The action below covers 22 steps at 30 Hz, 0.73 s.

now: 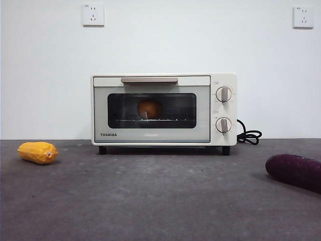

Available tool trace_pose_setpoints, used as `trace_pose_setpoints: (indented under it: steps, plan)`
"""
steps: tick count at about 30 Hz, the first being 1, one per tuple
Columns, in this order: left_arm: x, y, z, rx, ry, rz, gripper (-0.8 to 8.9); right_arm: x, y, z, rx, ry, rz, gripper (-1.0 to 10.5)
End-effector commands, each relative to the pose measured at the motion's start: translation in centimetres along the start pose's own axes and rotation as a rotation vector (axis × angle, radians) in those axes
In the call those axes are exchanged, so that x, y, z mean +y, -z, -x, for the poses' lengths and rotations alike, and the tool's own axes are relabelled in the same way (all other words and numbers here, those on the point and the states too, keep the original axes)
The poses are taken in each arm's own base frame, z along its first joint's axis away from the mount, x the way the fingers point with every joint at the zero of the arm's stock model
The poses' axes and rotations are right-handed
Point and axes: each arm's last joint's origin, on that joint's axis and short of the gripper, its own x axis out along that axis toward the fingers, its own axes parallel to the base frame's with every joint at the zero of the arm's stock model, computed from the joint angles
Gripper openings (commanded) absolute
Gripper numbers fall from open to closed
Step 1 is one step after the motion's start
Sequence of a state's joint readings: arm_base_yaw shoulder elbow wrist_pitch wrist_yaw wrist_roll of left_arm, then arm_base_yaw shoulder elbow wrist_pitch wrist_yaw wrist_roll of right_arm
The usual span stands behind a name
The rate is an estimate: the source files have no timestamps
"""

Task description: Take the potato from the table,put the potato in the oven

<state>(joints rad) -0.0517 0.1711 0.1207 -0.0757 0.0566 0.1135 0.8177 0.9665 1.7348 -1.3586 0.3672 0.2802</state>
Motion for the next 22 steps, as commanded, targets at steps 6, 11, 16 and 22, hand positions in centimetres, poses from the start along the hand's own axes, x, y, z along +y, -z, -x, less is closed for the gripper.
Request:
trace_pose_setpoints:
  steps: [6,11,16,22]
  plan:
    - [0.1,2.1,0.1,-0.023,-0.055,0.013,-0.04,0.0,0.3,-0.2,0.023,0.007,0.003,0.0]
    - [0.0,3.0,0.3,-0.007,-0.061,0.030,-0.04,0.0,0.3,-0.2,0.023,0.007,0.003,0.0]
    - [0.1,3.1,0.3,0.002,-0.090,0.033,-0.04,0.0,0.3,-0.2,0.022,0.008,0.003,0.0]
    - [0.3,3.6,0.3,0.051,-0.153,0.070,-0.04,0.0,0.3,-0.2,0.022,0.008,0.003,0.0]
